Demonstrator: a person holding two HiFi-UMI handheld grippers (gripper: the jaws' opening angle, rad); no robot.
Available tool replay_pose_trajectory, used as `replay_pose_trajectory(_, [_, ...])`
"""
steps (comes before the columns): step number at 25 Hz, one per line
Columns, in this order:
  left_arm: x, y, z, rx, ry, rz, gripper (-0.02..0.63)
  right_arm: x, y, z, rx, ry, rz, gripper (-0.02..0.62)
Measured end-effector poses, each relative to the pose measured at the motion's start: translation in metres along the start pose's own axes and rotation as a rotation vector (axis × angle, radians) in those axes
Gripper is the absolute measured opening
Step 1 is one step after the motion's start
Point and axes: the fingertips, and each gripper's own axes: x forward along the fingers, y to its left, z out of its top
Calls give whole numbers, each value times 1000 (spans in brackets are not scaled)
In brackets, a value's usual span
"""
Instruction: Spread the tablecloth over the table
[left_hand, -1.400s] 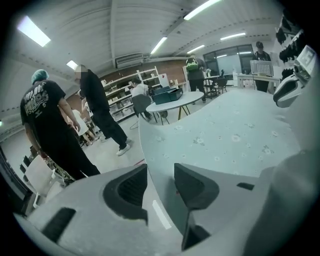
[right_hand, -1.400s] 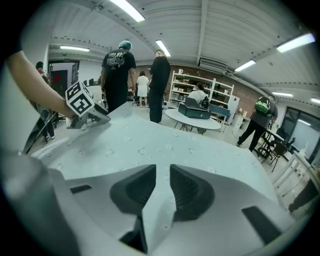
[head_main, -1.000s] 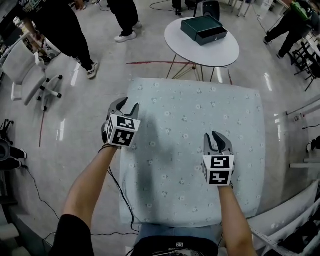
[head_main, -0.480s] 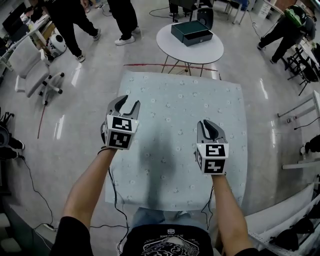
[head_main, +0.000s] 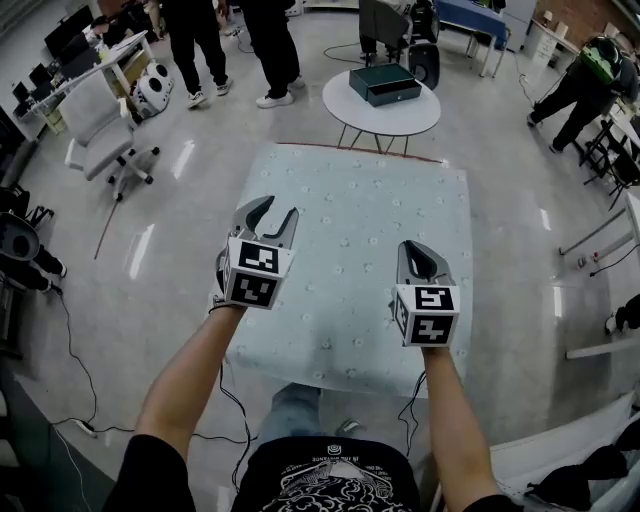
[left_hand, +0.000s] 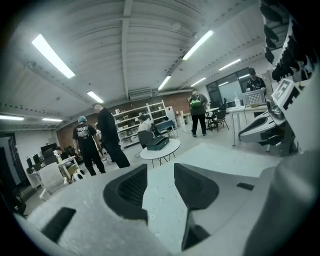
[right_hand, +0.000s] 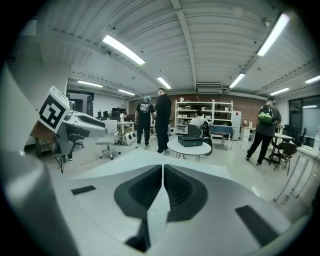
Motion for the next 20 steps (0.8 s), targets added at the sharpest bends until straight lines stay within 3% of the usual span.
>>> replay_pose_trajectory(8, [-72,-75,29,1,-55,-2,172,-80,-4,11,-5,-80,41,8])
replay_pose_trajectory(13, [-114,-116,54,-20,-85,-22,129,-127,-11,18,8,-101,57,6])
replay_pose_trajectory(17, [-142,-137,57,-118,-64,-59,106,-160,-3,27,3,-105,107,6])
replay_pose_trajectory(20, [-169,-145,68,-162,-67,-80,39,-192,6,39,-8,-108,137,5])
